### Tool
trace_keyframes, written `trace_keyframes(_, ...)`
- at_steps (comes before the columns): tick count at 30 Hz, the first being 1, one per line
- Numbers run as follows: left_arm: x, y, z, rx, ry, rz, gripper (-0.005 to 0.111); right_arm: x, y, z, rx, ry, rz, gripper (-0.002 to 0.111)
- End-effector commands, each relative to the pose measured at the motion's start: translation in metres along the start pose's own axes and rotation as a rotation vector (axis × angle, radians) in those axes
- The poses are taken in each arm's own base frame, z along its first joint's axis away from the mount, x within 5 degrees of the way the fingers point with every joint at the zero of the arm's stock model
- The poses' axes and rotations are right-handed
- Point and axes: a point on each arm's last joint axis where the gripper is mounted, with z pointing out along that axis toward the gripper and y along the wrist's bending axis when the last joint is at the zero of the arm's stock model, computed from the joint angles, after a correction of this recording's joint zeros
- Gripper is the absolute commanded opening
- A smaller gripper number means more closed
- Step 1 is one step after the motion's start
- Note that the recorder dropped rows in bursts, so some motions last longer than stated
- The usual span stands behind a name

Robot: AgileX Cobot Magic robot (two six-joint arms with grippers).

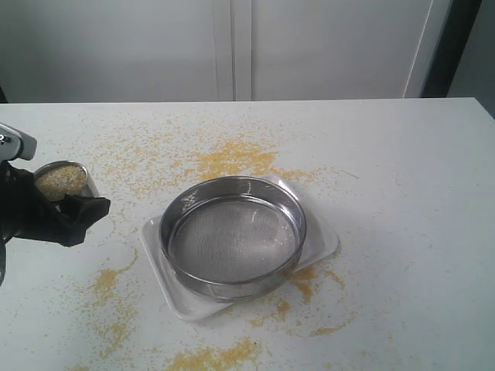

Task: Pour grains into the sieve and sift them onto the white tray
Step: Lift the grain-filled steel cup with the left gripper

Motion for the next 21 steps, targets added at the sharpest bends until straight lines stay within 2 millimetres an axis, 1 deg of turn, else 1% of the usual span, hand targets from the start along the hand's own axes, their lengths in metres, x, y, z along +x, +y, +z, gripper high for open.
trace_keyframes(1, -0.012, -0.005, -0.013, 0.013, -0.049, -0.008, 0.000, 0.001, 0.000, 0.000, 0.003, -0.007, 0.006, 0.000)
trace_keyframes(8, -0.023, -0.005, -0.023, -0.015, -0.071, -0.028, 0.000, 0.001, 0.000, 0.000, 0.003, -0.007, 0.006, 0.000)
trace_keyframes(13, -0.035, -0.005, -0.022, -0.026, -0.068, -0.046, 0.000, 0.001, 0.000, 0.000, 0.003, -0.007, 0.006, 0.000)
trace_keyframes(21, -0.057, -0.026, -0.015, -0.019, -0.048, 0.034, 0.000, 0.001, 0.000, 0.000, 0.003, -0.007, 0.006, 0.000)
